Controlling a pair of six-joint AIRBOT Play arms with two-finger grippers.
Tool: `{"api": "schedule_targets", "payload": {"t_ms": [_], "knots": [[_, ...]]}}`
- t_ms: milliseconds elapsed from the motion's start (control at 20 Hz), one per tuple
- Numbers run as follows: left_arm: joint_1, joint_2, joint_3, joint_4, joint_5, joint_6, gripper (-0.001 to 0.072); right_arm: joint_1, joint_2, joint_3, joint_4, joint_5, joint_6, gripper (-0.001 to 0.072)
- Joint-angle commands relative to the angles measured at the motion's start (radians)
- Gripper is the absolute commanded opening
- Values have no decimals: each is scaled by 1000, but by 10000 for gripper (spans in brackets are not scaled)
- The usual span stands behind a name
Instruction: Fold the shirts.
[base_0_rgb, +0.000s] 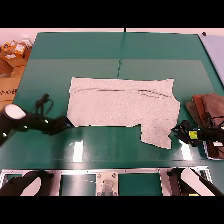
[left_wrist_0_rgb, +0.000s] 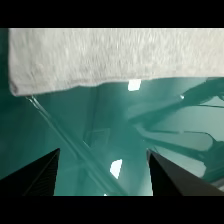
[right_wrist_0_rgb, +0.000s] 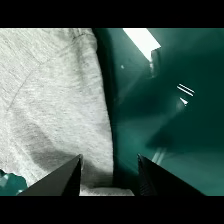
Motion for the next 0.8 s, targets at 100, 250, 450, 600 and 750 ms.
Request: {"api": "schedule_targets", "payload": {"t_ms": [100, 250, 450, 600, 750], "knots": [[-215, 26, -185, -108, 483, -122, 597, 2, -98, -27, 199, -91, -137, 382], [-229, -23, -185, -176, 595, -138, 597, 28, -171, -27, 279, -91, -185, 382], [-230, -106, -185, -326, 615, -83, 596, 43, -175, -23, 280, -76, -186, 383], [-229, -130, -185, -368, 726, -67, 595, 43, -175, -22, 279, -44, -194, 384], [-229, -131, -169, -368, 769, -46, 105, 43, -175, -22, 274, -8, -207, 383]]}}
